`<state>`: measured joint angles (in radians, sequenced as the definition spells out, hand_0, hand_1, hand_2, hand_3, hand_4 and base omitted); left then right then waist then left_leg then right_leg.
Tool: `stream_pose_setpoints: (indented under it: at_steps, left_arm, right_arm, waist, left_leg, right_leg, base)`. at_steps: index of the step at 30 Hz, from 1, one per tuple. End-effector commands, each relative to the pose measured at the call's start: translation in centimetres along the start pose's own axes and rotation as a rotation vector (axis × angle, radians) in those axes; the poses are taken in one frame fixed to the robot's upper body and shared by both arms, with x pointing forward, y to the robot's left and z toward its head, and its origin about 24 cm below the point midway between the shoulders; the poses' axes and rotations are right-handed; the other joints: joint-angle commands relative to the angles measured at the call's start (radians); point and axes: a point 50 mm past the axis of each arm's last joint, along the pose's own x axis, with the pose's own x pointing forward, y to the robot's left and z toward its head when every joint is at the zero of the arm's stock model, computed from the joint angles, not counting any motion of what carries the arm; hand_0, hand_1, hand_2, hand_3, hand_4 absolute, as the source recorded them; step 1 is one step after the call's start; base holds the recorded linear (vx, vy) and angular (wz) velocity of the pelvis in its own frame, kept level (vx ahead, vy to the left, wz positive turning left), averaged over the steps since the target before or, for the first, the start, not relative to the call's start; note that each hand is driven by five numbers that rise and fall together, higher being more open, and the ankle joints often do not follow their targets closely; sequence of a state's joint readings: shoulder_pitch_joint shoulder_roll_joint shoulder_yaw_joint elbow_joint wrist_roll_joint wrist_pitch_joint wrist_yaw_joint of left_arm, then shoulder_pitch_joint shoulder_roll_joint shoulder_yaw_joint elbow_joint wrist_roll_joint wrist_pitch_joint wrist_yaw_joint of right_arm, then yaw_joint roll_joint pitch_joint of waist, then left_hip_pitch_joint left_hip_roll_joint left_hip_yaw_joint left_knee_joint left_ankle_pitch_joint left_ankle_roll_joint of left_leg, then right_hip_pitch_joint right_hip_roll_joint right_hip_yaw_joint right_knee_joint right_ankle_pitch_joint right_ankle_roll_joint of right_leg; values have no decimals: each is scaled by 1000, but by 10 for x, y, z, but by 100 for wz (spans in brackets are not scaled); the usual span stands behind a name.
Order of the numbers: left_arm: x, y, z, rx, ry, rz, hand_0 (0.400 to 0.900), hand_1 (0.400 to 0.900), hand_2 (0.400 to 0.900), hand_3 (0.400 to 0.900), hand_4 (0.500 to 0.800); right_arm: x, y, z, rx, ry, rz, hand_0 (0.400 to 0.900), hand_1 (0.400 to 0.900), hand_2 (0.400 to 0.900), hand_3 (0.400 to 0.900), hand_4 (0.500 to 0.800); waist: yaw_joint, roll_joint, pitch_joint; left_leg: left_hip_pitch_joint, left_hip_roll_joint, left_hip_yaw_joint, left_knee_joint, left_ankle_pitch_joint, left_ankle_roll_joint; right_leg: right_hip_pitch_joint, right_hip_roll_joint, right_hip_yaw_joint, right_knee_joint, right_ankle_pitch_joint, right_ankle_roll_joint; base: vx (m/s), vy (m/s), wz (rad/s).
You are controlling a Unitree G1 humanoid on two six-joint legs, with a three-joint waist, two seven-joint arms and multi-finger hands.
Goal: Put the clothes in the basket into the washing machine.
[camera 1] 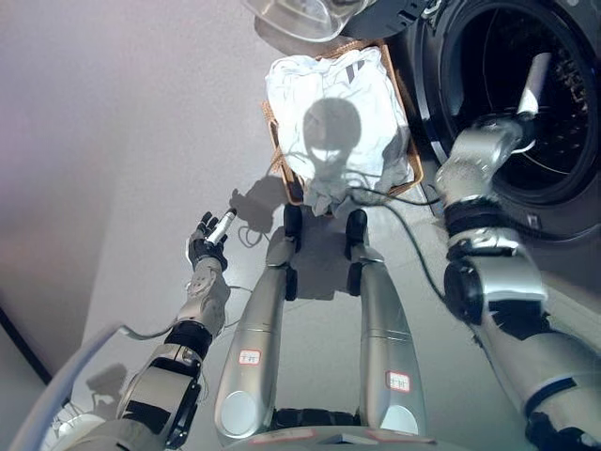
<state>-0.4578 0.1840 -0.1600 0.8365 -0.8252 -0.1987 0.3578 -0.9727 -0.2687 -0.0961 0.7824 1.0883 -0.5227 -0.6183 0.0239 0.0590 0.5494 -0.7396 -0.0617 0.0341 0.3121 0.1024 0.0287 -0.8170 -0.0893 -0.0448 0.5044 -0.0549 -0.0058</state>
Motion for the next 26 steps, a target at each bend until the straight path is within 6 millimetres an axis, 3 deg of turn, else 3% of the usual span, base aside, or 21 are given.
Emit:
stream_pose_setpoints:
  at_steps: [1, 4, 6, 7, 8, 12, 16, 19, 22, 25, 26]
  left_arm:
    - [-11, 24, -30, 13, 73, 58, 900, 900, 900, 900, 800]
    - [-18, 39, -50, 70, 143, 78, 900, 900, 900, 900, 800]
    - [-24, 53, -64, 90, 194, 103, 900, 900, 900, 900, 800]
    - [-25, 54, -65, 91, 196, 105, 900, 900, 900, 900, 800]
    - [-29, 68, -73, 119, 231, 134, 900, 900, 900, 900, 800]
    - [-40, 100, -89, 177, 313, 185, 900, 900, 900, 900, 800]
    - [-52, 134, -101, 317, 409, 229, 900, 900, 900, 900, 800]
    - [-62, 153, -108, 410, 471, 262, 900, 900, 900, 900, 800]
    - [-71, 166, -114, 428, 521, 300, 900, 900, 900, 900, 800]
    - [-78, 172, -118, 417, 551, 326, 900, 900, 900, 900, 800]
    - [-86, 178, -126, 435, 597, 329, 900, 900, 900, 900, 800]
  right_arm:
    - [-15, -39, -8, -107, -25, 98, 900, 900, 900, 900, 800]
    - [-43, -99, -38, -272, 121, 102, 900, 900, 900, 900, 800]
    - [-56, -135, -45, -375, 191, 74, 900, 900, 900, 900, 800]
    - [-57, -136, -46, -376, 193, 73, 900, 900, 900, 900, 800]
    - [-65, -168, -47, -461, 248, 26, 900, 900, 900, 900, 800]
    - [-81, -238, -48, -787, 435, -25, 900, 900, 900, 900, 800]
    - [-91, -299, -29, -1301, 587, -39, 900, 900, 900, 900, 800]
    - [-102, -332, -16, -1624, 713, -12, 900, 900, 900, 900, 800]
    - [-116, -358, -2, -1796, 836, -44, 900, 900, 900, 900, 800]
    - [-125, -372, 6, -1791, 896, -114, 900, 900, 900, 900, 800]
    - [-139, -388, 17, -1784, 970, -204, 900, 900, 900, 900, 800]
  waist:
    - [-41, 31, -116]
    - [-53, 7, -129]
    - [-61, -6, -139]
    - [-63, -6, -134]
    - [-66, -17, -152]
    - [-63, -33, -193]
    - [-50, -45, -263]
    - [-39, -54, -302]
    - [-32, -62, -334]
    - [-30, -66, -349]
    - [-29, -66, -364]
  left_leg:
    - [37, -10, -31, 6, -125, -47]
    - [134, -12, -33, -23, -128, -44]
    - [203, -11, -35, -52, -130, -42]
    - [216, -11, -36, -59, -129, -42]
    - [267, -8, -36, -81, -131, -40]
    - [420, -2, -35, -177, -118, -45]
    - [532, 5, -46, -278, -92, -49]
    - [605, 10, -46, -342, -76, -52]
    - [663, 18, -42, -399, -61, -56]
    - [693, 21, -42, -399, -70, -54]
    - [723, 21, -39, -399, -77, -50]
  right_leg:
    - [53, 10, -4, -68, -10, 71]
    - [163, 13, -15, -119, -3, 73]
    - [241, 14, -22, -159, 4, 78]
    - [254, 14, -23, -167, 6, 78]
    - [305, 16, -27, -194, 10, 82]
    - [463, 27, -36, -299, 32, 92]
    - [585, 34, -46, -412, 59, 102]
    - [653, 38, -51, -474, 77, 104]
    - [708, 41, -56, -528, 88, 106]
    - [745, 45, -54, -543, 84, 105]
    - [775, 46, -57, -537, 76, 103]
  base:
    - [33, 30, -5]
    - [50, 55, -6]
    - [66, 50, -3]
    - [82, 43, -6]
    - [83, 45, -6]
    - [95, 47, -6]
    - [67, 9, 3]
    - [35, -4, 2]
    - [34, -17, 1]
    - [70, -21, 3]
    - [67, -16, 3]
